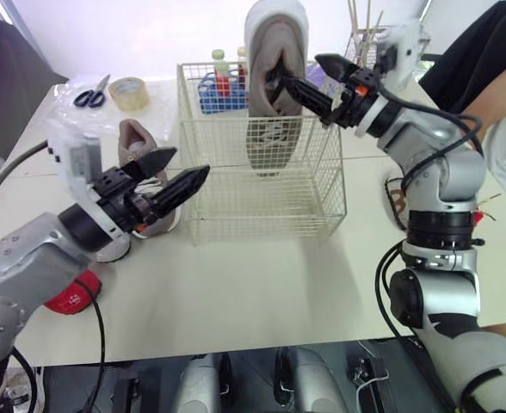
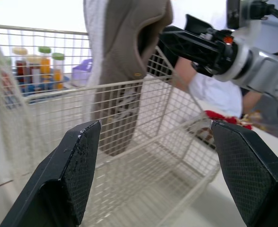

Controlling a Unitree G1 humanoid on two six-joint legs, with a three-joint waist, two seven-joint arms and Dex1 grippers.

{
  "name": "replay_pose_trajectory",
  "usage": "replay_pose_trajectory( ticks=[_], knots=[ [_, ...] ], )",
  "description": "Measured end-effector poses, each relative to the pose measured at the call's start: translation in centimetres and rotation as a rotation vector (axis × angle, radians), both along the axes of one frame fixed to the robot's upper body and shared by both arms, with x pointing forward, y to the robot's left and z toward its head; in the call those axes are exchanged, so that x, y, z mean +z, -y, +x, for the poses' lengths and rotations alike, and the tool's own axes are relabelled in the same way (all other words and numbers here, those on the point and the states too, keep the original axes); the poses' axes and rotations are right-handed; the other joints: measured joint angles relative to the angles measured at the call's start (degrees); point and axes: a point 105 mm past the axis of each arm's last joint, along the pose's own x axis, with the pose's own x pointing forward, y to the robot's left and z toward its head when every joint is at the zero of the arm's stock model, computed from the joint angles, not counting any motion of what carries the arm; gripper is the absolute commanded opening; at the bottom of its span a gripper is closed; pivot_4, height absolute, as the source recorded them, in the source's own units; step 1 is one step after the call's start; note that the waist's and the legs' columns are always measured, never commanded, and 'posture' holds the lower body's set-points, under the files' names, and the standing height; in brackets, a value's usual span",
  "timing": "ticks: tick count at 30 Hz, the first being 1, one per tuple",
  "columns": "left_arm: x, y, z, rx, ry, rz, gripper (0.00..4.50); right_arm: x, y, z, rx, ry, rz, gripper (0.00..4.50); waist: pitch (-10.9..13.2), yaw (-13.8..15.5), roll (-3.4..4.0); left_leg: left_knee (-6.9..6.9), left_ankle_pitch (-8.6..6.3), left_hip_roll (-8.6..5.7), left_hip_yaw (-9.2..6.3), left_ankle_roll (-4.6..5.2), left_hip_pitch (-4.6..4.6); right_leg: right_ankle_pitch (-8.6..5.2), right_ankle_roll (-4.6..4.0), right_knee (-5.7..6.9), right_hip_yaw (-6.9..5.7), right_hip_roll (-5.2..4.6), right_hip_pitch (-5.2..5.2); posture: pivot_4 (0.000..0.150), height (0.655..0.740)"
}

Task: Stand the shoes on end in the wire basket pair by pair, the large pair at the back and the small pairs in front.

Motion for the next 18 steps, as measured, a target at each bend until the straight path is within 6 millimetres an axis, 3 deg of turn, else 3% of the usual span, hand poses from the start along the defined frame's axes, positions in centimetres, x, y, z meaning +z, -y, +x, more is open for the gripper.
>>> replay_pose_trajectory(
  ticks=[3,4,5,7,9,13,16,18],
  knots=[
    [0.1,-1.8,1.1,0.103,-0.001,-0.008,3.85,-1.6,1.6,-0.5,-0.023,-0.028,-0.130,4.46,0.00,0.05,0.00,0.00,-0.01,-0.02,-0.01,0.02,-0.01,0.00,0.00,-0.02,0.00,-0.01,-0.01,0.150,0.7400],
    [0.3,-2.6,1.4,0.141,0.000,-0.016,4.36,-1.5,2.3,-0.6,-0.033,-0.028,-0.155,4.50,0.00,-0.09,0.00,0.00,-0.01,-0.01,-0.01,0.02,-0.01,0.00,0.00,-0.02,0.00,-0.01,-0.02,0.150,0.7400],
    [0.5,-3.3,1.9,0.175,-0.002,-0.017,4.48,-1.2,3.1,-0.8,-0.041,-0.027,-0.185,4.50,0.00,-0.11,0.00,-0.01,-0.01,-0.01,-0.01,0.02,-0.01,0.00,0.00,-0.01,0.00,0.00,-0.02,0.150,0.7400],
    [0.8,-5.9,3.0,0.274,-0.019,-0.027,4.48,-0.4,5.2,-1.7,-0.048,-0.015,-0.248,4.50,0.00,-0.11,-0.01,-0.02,-0.01,0.00,-0.02,0.02,0.01,0.00,0.00,-0.03,-0.02,0.06,-0.01,0.150,0.7400],
    [0.9,-8.3,4.2,0.349,-0.057,-0.041,4.48,0.1,6.0,-3.3,0.021,-0.020,-0.304,4.50,0.00,-0.11,-0.01,-0.04,-0.01,0.01,-0.02,0.02,0.02,-0.01,0.00,-0.04,-0.03,0.08,-0.02,0.150,0.7400],
    [-0.2,-12.4,7.5,0.439,-0.190,-0.076,4.48,1.6,4.6,-6.7,0.265,-0.043,-0.283,4.50,0.00,-0.47,-0.01,-0.03,0.01,0.00,0.03,0.00,0.07,0.00,0.00,0.00,-0.02,0.14,-0.01,0.150,0.7400],
    [-1.9,-14.4,10.5,0.436,-0.357,-0.046,4.48,2.7,1.7,-11.3,0.582,-0.029,-0.347,4.50,0.00,-0.11,-0.03,-0.04,0.02,0.00,-0.01,-0.02,0.05,-0.01,-0.01,0.04,-0.08,0.21,-0.04,0.150,0.7400],
    [-2.6,-15.6,12.5,0.417,-0.452,-0.071,4.48,2.3,0.1,-13.7,0.716,0.000,-0.451,4.50,-0.09,0.10,-0.33,-0.02,0.02,-0.03,0.02,-0.03,-0.01,-0.01,0.00,-0.03,-0.18,0.24,-0.03,0.150,0.7400]
  ],
)
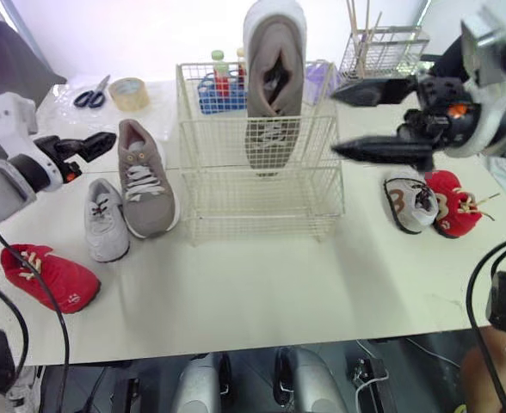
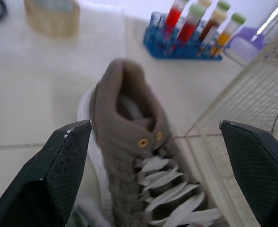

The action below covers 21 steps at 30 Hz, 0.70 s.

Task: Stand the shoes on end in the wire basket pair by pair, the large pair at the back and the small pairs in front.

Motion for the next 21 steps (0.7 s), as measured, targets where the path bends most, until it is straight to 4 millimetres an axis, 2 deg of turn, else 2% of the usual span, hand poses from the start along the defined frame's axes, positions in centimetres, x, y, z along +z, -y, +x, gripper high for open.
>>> replay_pose_trajectory(
  ticks=[2,7,12,16,18,21],
  knots=[
    [-0.2,-0.9,0.9,-0.010,-0.045,-0.009,4.48,-0.8,-0.7,-0.9,0.059,-0.001,-0.057,4.50,-0.07,-0.16,-0.34,0.06,-0.04,0.00,0.05,0.06,-0.02,0.01,0.01,-0.06,0.03,-0.05,0.02,0.150,0.7400],
    [-1.1,-2.2,1.3,-0.042,-0.150,0.014,4.48,-1.3,-1.3,-2.0,0.110,0.004,-0.088,4.50,-0.03,-0.23,-0.41,0.09,-0.16,-0.07,0.28,0.27,-0.11,-0.01,0.06,-0.11,0.14,-0.19,-0.09,0.150,0.7400],
    [-2.9,-1.0,1.3,-0.146,-0.236,0.031,4.48,-2.1,-1.6,-2.5,0.102,-0.005,-0.085,4.50,-0.02,-0.10,-0.44,0.10,-0.16,-0.02,0.36,0.26,-0.11,-0.03,0.08,-0.04,0.12,-0.21,-0.12,0.150,0.7400],
    [-4.9,0.4,2.0,-0.174,-0.275,0.043,4.48,-2.6,-1.6,-2.3,0.067,-0.019,-0.066,4.50,-0.01,-0.22,-0.46,0.14,-0.17,0.03,0.22,0.28,-0.11,-0.02,0.08,0.02,0.15,-0.29,-0.11,0.150,0.7400],
    [-5.1,1.1,2.6,-0.179,-0.269,0.054,4.48,-2.6,-1.7,-2.1,0.050,-0.018,-0.059,4.50,0.01,-0.22,-0.50,0.14,-0.17,0.04,0.20,0.28,-0.11,-0.02,0.08,0.02,0.15,-0.28,-0.12,0.150,0.7400],
    [-5.3,1.6,3.3,-0.161,-0.255,0.079,3.73,-2.8,-1.7,-1.9,0.031,-0.020,-0.053,4.50,0.01,-0.23,-0.50,0.14,-0.17,0.04,0.21,0.28,-0.11,-0.02,0.08,0.02,0.15,-0.29,-0.12,0.150,0.7400]
  ],
)
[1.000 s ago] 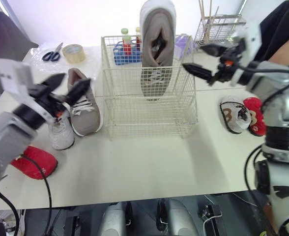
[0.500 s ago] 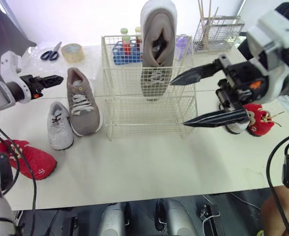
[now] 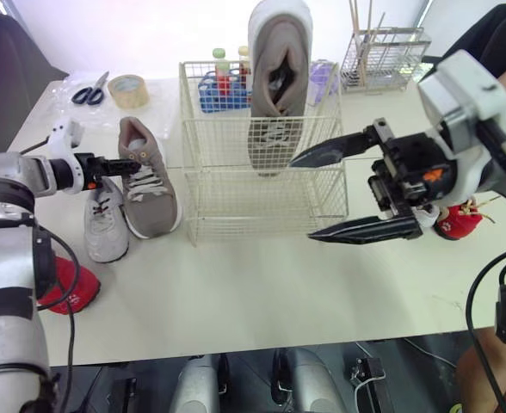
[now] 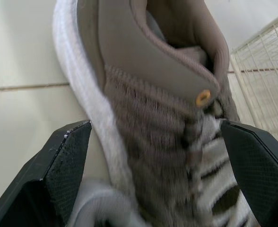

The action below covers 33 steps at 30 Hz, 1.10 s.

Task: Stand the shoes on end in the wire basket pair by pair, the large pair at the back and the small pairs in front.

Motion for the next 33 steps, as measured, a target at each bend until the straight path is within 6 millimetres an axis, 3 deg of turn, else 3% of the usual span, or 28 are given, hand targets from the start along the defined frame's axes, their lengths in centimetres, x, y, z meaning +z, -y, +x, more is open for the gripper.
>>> replay_pose_trajectory(
  ticks=[5,7,8,10,14,19,24,28,31,33],
  knots=[
    [-0.2,0.2,0.7,0.030,0.020,0.021,1.19,-0.3,0.0,0.3,-0.019,0.003,0.001,4.50,0.00,0.00,-0.01,0.00,0.00,-0.01,0.01,0.00,0.01,0.00,0.00,0.04,0.00,0.00,0.00,0.150,0.7400],
    [-0.2,0.4,0.8,0.036,0.023,0.008,0.44,-0.3,0.0,0.3,-0.020,0.005,0.001,4.50,0.00,0.07,-0.01,0.01,0.01,-0.01,0.00,0.00,0.01,0.00,0.00,0.05,-0.01,0.00,0.00,0.150,0.7400],
    [-0.2,0.5,0.8,0.037,0.025,0.006,0.32,-0.4,0.0,0.4,-0.021,0.006,0.003,4.50,0.00,0.09,-0.01,0.01,0.00,-0.01,0.00,0.00,0.01,0.00,0.00,0.05,-0.01,0.00,0.00,0.150,0.7400],
    [0.2,0.4,1.0,0.055,0.040,-0.012,0.32,-0.4,0.1,0.4,-0.027,0.008,0.008,4.50,0.05,0.06,-0.09,0.01,0.01,-0.01,0.00,0.00,0.00,0.00,0.00,0.04,-0.01,0.00,0.00,0.150,0.7400],
    [3.2,0.1,1.6,0.101,0.148,-0.063,0.32,-0.7,0.2,0.7,-0.047,-0.002,0.014,4.50,0.09,0.01,-0.21,0.01,0.00,-0.01,0.01,0.01,-0.02,0.01,0.01,0.02,-0.01,0.00,-0.01,0.150,0.7400],
    [10.6,-0.9,1.6,0.131,0.427,-0.129,0.32,-0.7,0.2,1.2,-0.074,0.011,0.031,4.50,0.10,-0.06,-0.24,0.01,0.00,0.00,0.01,0.00,-0.02,0.00,0.01,0.00,-0.02,0.00,-0.01,0.150,0.7400],
    [17.7,-0.6,0.3,0.097,0.760,-0.062,0.32,-0.8,0.8,1.9,-0.141,0.007,0.049,4.50,0.11,0.09,-0.26,0.01,0.01,0.01,-0.01,0.00,-0.05,0.01,0.01,0.00,-0.02,-0.01,0.00,0.150,0.7400],
    [24.8,3.1,-3.1,0.038,1.110,0.016,0.32,0.7,2.7,2.5,-0.261,0.034,0.091,4.50,0.11,0.95,-0.27,0.02,-0.02,-0.08,0.01,0.05,-0.03,0.06,0.11,-0.06,0.04,-0.13,0.05,0.150,0.7400],
    [26.5,6.7,-4.9,-0.010,1.244,0.021,0.32,1.1,3.1,2.4,-0.285,0.026,0.117,4.50,0.08,1.38,-0.27,0.16,-0.01,-0.07,-0.02,0.06,0.07,0.07,0.13,0.04,0.03,-0.12,0.17,0.150,0.7400],
    [26.4,8.5,-5.2,-0.016,1.283,0.042,0.32,1.0,3.2,2.5,-0.300,0.015,0.114,4.50,0.08,1.37,-0.26,0.37,-0.02,-0.04,-0.06,0.07,0.06,0.08,0.13,0.22,0.03,-0.09,0.19,0.150,0.7400]
  ],
)
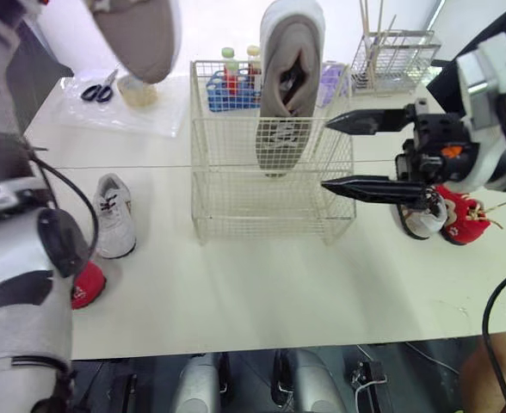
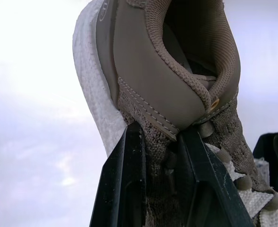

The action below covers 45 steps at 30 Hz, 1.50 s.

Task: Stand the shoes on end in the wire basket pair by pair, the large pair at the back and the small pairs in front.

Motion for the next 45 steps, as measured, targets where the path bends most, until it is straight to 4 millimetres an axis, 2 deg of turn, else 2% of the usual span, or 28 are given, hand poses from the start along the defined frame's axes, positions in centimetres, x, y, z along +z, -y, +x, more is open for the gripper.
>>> replay_pose_trajectory(
  ticks=[4,8,12,19,22,27,41,45],
  knots=[
    [-1.9,2.8,0.7,0.036,0.020,0.078,0.32,0.0,0.4,0.0,-0.029,-0.013,-0.017,4.50,0.00,-0.09,0.00,0.26,-0.01,0.03,-0.04,0.02,0.00,0.01,-0.01,0.18,0.01,0.04,0.03,0.150,0.7400],
    [-4.7,6.7,1.7,-0.016,0.018,0.102,0.32,0.2,1.8,-0.2,-0.103,-0.039,-0.042,4.50,0.00,0.11,0.00,0.34,-0.06,0.04,-0.09,0.11,-0.05,0.01,0.00,0.18,0.02,0.01,0.05,0.150,0.7400],
    [-5.1,7.6,1.9,-0.010,0.050,0.101,0.32,-0.2,2.5,-0.1,-0.151,-0.071,-0.022,4.50,0.00,-0.15,0.00,0.33,-0.08,0.04,-0.05,0.14,-0.04,0.03,0.03,0.16,0.03,0.00,0.04,0.150,0.7400],
    [-5.5,8.3,2.4,-0.007,0.087,0.092,0.32,-2.7,3.6,-0.6,-0.245,-0.169,-0.006,4.50,-0.01,0.21,0.00,0.38,-0.10,0.03,-0.09,0.17,-0.04,0.04,0.04,0.16,0.01,-0.03,0.11,0.150,0.7400],
    [-5.4,8.5,2.8,0.001,0.091,0.094,0.32,-3.2,3.5,-1.1,-0.255,-0.190,0.062,4.50,-0.03,0.14,-0.04,0.39,-0.11,0.02,-0.15,0.20,-0.03,0.06,0.08,0.10,-0.05,-0.03,0.19,0.150,0.7400],
    [-5.3,8.6,3.0,0.015,0.102,0.118,0.32,-5.8,3.0,-1.4,-0.293,-0.273,0.154,4.50,-0.02,0.05,-0.02,0.37,-0.14,0.02,-0.19,0.24,-0.03,0.06,0.09,0.00,-0.08,-0.02,0.24,0.150,0.7400],
    [-5.4,8.5,3.3,0.038,0.088,0.103,0.32,-7.0,2.7,-1.0,-0.370,-0.175,0.310,4.50,-0.02,0.01,-0.02,0.38,-0.16,0.00,-0.20,0.27,-0.03,0.08,0.12,-0.05,-0.08,0.00,0.27,0.150,0.7400],
    [-5.3,8.2,3.4,0.050,0.077,0.102,0.32,-6.5,2.6,-1.1,-0.352,-0.146,0.364,4.50,-0.02,0.01,-0.02,0.38,-0.16,0.01,-0.20,0.27,-0.03,0.08,0.12,-0.05,-0.09,0.01,0.27,0.150,0.7400]
  ],
)
